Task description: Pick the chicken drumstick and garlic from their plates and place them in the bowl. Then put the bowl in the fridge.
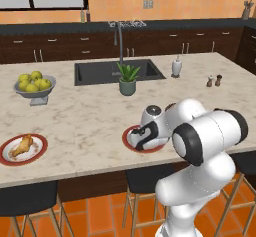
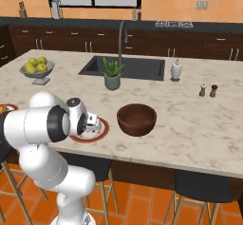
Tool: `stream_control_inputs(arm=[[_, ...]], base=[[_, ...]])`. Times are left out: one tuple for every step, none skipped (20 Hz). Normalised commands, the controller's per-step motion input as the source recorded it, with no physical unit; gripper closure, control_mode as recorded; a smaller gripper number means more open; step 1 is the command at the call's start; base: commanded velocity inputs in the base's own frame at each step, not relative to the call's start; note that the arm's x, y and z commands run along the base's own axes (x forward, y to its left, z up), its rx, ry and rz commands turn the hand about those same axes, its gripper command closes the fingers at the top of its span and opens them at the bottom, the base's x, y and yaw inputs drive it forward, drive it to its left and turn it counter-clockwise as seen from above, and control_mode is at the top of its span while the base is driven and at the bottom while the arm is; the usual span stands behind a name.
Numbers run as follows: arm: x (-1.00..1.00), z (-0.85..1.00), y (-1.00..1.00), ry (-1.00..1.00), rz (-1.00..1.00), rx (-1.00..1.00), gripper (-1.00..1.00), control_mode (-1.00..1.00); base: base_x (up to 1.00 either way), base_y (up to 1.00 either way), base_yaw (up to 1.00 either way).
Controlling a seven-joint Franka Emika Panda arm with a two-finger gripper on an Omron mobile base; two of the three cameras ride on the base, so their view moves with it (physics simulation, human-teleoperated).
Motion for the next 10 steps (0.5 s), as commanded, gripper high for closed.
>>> stream_control_inputs(arm=[[0.14, -0.19, 0.0, 0.05, 0.05, 0.0, -1.0, -1.0], [0.16, -0.15, 0.0, 0.03, 0.06, 0.0, -1.0, -1.0], [0.14, -0.06, 0.0, 0.01, 0.07, 0.0, -1.0, -1.0], [0.08, -0.02, 0.0, 0.0, 0.08, 0.0, -1.0, -1.0], [0.0, 0.0, 0.0, 0.0, 0.08, 0.0, -1.0, -1.0], [0.0, 0.0, 0.0, 0.0, 0.09, 0.0, -1.0, -1.0], [0.04, 0.0, 0.0, 0.0, 0.1, 0.0, -1.0, -1.0], [0.02, 0.0, 0.0, 0.0, 0.11, -0.01, -1.0, -1.0], [0.0, -0.04, 0.0, 0.0, 0.1, -0.01, -1.0, -1.0], [0.0, -0.07, 0.0, 0.0, 0.1, -0.03, -1.0, -1.0]], base=[[0.0, 0.0, 0.0], [0.0, 0.0, 0.0], [0.0, 0.0, 0.0], [0.0, 0.0, 0.0], [0.0, 0.0, 0.0], [0.0, 0.0, 0.0], [0.0, 0.0, 0.0], [0.0, 0.0, 0.0], [0.0, 0.0, 0.0], [0.0, 0.0, 0.0]])
